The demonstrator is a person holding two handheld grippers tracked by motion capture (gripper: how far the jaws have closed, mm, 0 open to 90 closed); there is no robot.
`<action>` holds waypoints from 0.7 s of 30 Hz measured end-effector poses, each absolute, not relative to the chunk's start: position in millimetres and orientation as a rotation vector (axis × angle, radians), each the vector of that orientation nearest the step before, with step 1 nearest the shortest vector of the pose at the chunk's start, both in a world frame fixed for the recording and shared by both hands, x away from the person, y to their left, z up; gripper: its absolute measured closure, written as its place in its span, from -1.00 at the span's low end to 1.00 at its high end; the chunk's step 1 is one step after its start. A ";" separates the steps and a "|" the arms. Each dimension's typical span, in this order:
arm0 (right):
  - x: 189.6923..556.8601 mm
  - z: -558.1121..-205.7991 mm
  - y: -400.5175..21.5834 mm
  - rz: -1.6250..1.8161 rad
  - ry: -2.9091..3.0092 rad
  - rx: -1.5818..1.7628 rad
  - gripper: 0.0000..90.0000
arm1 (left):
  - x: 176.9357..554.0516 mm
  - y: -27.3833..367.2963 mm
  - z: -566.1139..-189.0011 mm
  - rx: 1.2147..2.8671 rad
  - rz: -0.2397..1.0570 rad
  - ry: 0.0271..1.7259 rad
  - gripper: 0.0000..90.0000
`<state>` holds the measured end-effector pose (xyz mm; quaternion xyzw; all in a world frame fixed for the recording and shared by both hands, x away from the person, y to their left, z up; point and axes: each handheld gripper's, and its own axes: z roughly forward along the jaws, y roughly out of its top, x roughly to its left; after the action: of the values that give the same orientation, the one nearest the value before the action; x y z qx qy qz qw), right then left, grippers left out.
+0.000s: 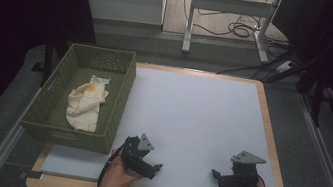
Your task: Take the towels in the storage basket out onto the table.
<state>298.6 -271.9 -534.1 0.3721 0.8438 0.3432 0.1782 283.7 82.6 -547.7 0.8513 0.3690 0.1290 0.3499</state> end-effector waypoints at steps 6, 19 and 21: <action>298.5 -534.2 -272.1 0.971 2.386 1.053 -0.93 | 283.6 82.3 -547.7 2.208 0.338 0.957 -1.00; 298.5 -534.2 -272.2 0.972 2.387 1.053 -0.93 | 283.9 82.6 -547.7 2.205 0.331 0.958 -1.00; 298.5 -534.2 -272.1 0.973 2.387 1.053 -0.93 | 283.9 82.7 -547.7 2.204 0.331 0.958 -1.00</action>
<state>298.5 -272.1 -534.2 0.3722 0.8436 0.3438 0.1779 283.9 82.7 -547.7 0.8511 0.3698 0.1277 0.3502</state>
